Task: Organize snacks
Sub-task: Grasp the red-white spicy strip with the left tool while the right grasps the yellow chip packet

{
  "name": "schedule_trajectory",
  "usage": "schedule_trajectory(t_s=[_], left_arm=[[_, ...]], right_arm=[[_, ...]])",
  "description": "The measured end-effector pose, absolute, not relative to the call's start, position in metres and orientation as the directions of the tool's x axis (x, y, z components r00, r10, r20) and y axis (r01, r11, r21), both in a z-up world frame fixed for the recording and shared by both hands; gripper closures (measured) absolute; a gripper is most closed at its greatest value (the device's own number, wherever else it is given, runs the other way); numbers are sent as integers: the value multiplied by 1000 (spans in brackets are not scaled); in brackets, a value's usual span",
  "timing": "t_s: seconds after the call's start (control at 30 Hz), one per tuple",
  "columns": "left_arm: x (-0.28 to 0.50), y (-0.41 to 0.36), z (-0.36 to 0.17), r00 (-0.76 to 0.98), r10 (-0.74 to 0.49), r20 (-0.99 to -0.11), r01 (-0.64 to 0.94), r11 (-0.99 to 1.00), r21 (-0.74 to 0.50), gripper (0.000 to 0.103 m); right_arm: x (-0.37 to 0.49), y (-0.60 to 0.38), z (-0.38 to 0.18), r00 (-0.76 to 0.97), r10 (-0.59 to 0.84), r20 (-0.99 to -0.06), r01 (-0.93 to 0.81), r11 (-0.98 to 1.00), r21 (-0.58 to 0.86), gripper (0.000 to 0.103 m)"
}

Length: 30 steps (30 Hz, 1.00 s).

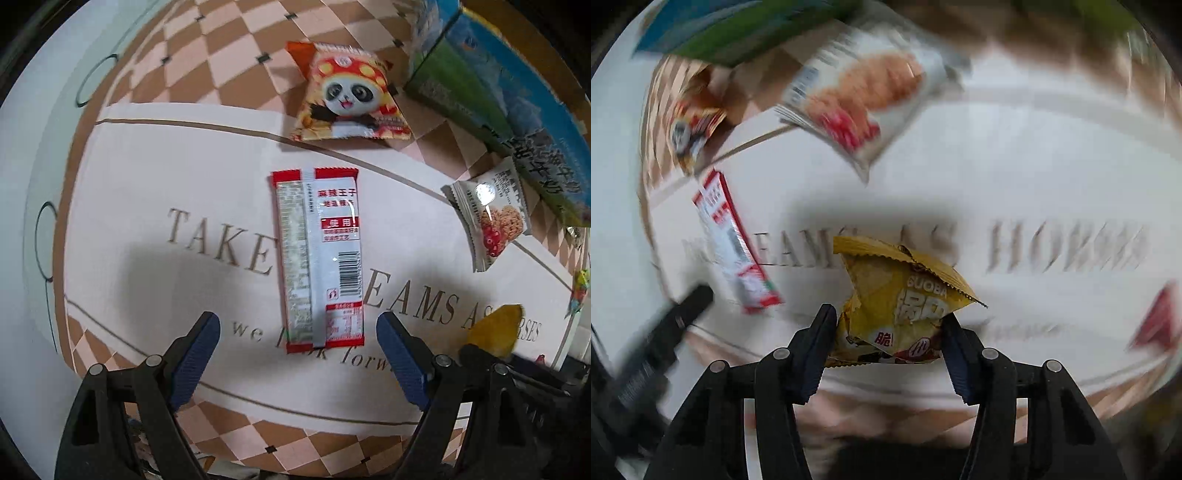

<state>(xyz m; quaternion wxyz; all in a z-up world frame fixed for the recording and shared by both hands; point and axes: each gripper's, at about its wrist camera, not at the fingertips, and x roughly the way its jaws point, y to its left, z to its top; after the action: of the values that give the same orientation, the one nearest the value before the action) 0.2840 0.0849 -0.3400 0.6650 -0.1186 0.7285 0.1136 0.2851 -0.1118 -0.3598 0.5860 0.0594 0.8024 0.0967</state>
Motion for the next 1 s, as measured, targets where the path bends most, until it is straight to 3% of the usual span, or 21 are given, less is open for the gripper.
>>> schedule_trajectory(t_s=[0.2, 0.27, 0.3, 0.4, 0.67, 0.73, 0.8, 0.83, 1.0], left_arm=[[294, 80, -365, -129, -72, -989, -319, 947, -27, 16], [295, 80, -371, -136, -90, -987, -329, 943, -41, 16], [295, 82, -373, -140, -96, -985, -336, 941, -44, 16], [297, 88, -384, -155, -123, -980, -355, 933, -60, 16], [316, 89, -403, -145, -107, -984, -346, 937, -51, 17], [318, 87, -400, -124, -62, -990, -336, 942, -17, 28], [318, 85, -397, -105, -47, -993, -321, 947, -10, 50], [318, 84, -395, -97, -47, -994, -308, 951, -15, 54], [318, 74, -391, -93, -37, -995, -279, 960, -9, 61]], right_arm=[[290, -103, -349, -249, 55, -967, -220, 969, 111, 44], [289, -100, -351, -246, 41, -968, -251, 962, 105, 39], [289, -101, -352, -249, 46, -967, -250, 962, 110, 38], [292, -116, -360, -292, 91, -952, -194, 969, 152, 21], [312, -148, -350, -296, 210, -932, -63, 969, 238, 16], [322, -159, -349, -288, 223, -931, -41, 969, 245, 16], [327, -165, -350, -292, 229, -929, -19, 969, 245, 16], [329, -166, -351, -297, 228, -927, -13, 970, 242, 16], [329, -171, -367, -320, 223, -921, 35, 974, 224, 17]])
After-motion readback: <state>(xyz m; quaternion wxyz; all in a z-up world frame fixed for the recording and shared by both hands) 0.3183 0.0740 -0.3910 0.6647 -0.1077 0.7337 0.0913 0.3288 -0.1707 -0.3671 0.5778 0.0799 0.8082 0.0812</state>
